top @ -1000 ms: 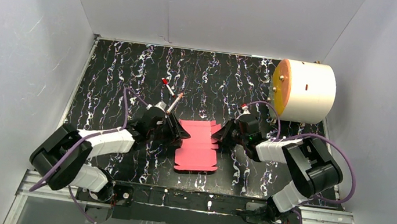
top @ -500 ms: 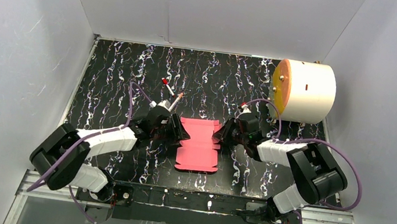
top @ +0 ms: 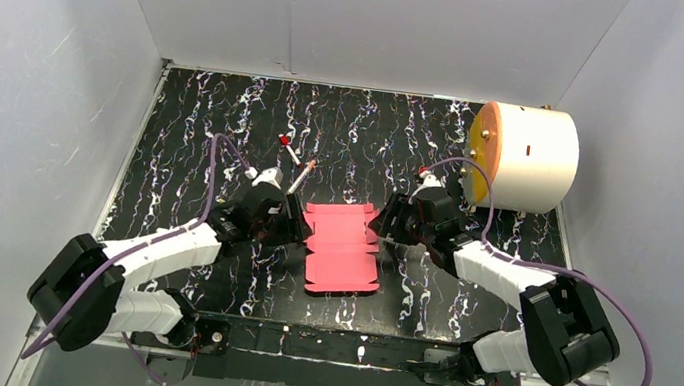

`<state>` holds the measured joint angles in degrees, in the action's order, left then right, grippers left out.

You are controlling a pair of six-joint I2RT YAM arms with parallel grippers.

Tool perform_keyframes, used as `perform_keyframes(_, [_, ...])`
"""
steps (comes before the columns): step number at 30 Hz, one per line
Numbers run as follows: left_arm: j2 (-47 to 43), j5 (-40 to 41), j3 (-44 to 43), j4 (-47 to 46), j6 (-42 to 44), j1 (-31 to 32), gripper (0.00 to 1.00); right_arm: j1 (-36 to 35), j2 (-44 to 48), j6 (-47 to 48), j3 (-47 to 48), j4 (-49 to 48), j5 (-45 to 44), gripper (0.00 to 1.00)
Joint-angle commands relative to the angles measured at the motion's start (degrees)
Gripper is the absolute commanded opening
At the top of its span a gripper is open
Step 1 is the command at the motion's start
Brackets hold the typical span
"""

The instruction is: Fold the paper box

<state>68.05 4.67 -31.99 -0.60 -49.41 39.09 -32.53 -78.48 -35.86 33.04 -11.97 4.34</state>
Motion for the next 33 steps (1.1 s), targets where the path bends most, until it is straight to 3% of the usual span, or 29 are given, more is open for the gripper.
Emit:
perform_keyframes(1, [3.42, 0.02, -2.5, 0.1, 2.94, -0.71, 0.59, -0.16, 3.67, 2.1, -0.2, 3.2, -1.04, 0.67])
perform_keyframes(10, [12.63, -7.51, -5.3, -4.78, 3.29, -3.12, 0.41, -0.03, 5.24, -0.52, -2.88, 4.31, 2.13, 0.7])
perform_keyframes(33, [14.69, -12.0, 2.43, -15.04, -3.71, -9.01, 0.04, -0.13, 0.66, -5.23, -5.56, 1.35, 5.06, 0.7])
